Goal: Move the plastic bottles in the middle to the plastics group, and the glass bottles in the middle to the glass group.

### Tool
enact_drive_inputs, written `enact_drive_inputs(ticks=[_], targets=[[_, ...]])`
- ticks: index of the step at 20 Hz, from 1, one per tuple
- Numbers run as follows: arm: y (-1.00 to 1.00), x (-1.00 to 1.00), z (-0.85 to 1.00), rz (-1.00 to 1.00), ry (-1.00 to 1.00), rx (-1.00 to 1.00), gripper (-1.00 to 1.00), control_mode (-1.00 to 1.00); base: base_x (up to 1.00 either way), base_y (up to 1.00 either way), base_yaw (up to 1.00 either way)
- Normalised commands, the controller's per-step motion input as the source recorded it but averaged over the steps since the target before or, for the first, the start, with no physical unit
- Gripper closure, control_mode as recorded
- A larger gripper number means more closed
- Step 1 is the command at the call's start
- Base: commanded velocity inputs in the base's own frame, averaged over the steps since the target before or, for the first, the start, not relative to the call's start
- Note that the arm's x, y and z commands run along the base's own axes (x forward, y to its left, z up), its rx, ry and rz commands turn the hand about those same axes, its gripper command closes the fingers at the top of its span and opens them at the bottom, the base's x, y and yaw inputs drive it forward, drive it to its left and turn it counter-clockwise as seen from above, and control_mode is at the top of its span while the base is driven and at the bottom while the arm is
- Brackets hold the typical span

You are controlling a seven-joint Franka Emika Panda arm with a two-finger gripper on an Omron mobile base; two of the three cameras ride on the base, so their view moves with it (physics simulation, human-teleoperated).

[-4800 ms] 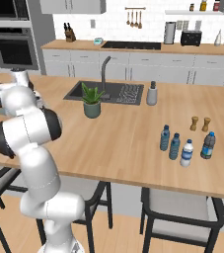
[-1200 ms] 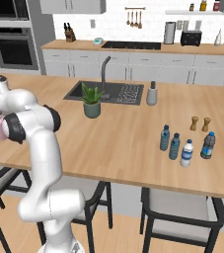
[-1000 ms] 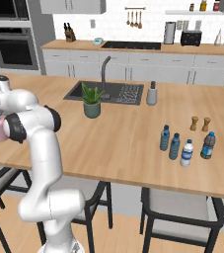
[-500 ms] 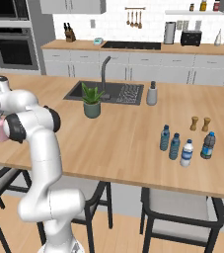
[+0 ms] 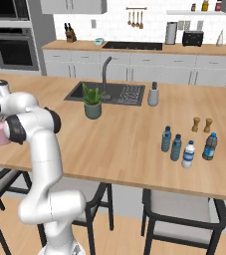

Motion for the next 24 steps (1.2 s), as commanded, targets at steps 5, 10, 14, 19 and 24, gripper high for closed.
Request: enact_drive_inputs(ticks=[5, 10, 14, 19, 24], targets=[[0.01, 0.0, -0.09, 0.0, -0.1, 0.0, 1.0, -1.0, 0.0, 0.0, 0.0], [0.04, 0.04, 0.01, 0.02, -0.06, 0.0, 1.0, -1.0, 0.0, 0.0, 0.0], [0.0, 0.0, 0.0, 0.0, 0.0, 0.0, 1.0, -1.0, 0.0, 0.0, 0.0], [0.0, 0.0, 0.0, 0.0, 0.0, 0.0, -1.0, -1.0, 0.0, 0.0, 0.0], [0.0, 0.0, 0.0, 0.0, 0.0, 0.0, -1.0, -1.0, 0.0, 0.0, 0.0]])
